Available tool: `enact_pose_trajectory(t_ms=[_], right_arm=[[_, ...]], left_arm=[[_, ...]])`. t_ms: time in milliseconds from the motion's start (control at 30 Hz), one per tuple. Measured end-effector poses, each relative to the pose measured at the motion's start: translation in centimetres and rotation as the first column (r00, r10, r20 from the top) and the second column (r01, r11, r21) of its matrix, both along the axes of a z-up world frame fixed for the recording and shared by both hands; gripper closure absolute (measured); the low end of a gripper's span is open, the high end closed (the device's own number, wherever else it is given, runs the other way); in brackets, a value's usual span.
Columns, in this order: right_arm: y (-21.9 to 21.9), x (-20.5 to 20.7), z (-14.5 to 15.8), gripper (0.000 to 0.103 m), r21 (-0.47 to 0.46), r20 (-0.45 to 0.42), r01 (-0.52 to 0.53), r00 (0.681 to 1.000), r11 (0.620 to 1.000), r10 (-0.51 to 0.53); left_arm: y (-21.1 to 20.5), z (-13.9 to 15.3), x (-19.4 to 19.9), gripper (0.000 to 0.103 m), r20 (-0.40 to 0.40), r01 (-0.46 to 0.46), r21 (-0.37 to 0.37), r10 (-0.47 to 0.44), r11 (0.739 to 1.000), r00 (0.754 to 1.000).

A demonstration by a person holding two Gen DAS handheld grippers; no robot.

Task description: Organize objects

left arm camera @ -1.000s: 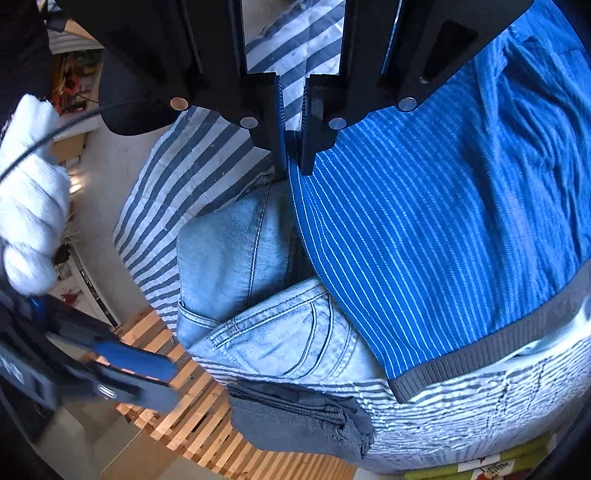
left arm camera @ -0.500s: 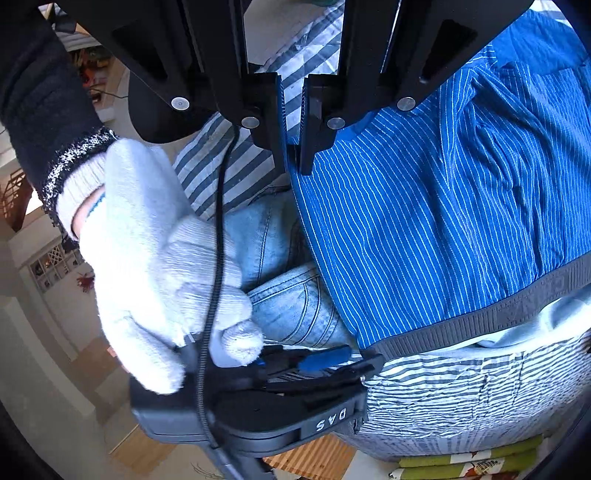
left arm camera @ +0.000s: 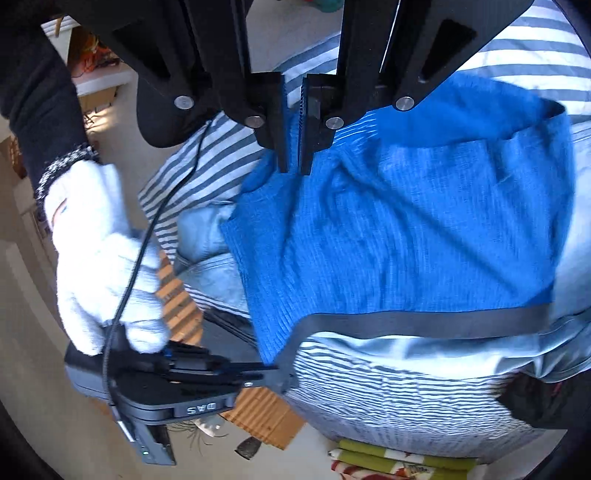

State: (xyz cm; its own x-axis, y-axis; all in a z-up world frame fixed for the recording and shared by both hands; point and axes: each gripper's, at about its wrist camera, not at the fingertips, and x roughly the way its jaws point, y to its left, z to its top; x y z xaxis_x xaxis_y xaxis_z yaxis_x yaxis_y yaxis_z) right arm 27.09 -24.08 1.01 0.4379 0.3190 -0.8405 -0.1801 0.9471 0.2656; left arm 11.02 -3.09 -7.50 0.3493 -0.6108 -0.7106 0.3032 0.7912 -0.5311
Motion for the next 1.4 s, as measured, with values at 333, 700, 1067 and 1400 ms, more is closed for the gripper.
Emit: enact_pose_trajectory(t_ms=[333,700,1067,1400], right_arm=[[-3.4,-0.4,-0.9,0.083,-0.053,-0.085,-0.019,0.996,0.998,0.015],[-13.8,-3.1,-4.5,0.079,0.075,-0.13,0.114,0.986,0.991,-0.104],[-16.9,-4.1,-3.9,0.079,0.107,-0.077,0.13,0.99,0.986,-0.122],[-15.3,-3.2,-3.7,0.075,0.121,-0.04,0.079,0.996,0.99,-0.075]], left_arm=[[-3.4,-0.4,1.1,0.101,0.013,0.069,-0.054,-0.068,0.996,0.998],[-14.5,-2.0,3.8,0.071,0.005,0.165,0.01,-0.165,0.986,0.986],[-21.4,-5.7,8.7,0.053,-0.045,0.071,0.21,-0.063,0.975,0.997],[-15.7,-4.9,6.9,0.098,-0.077,0.052,0.013,-0.051,0.999,0.996]])
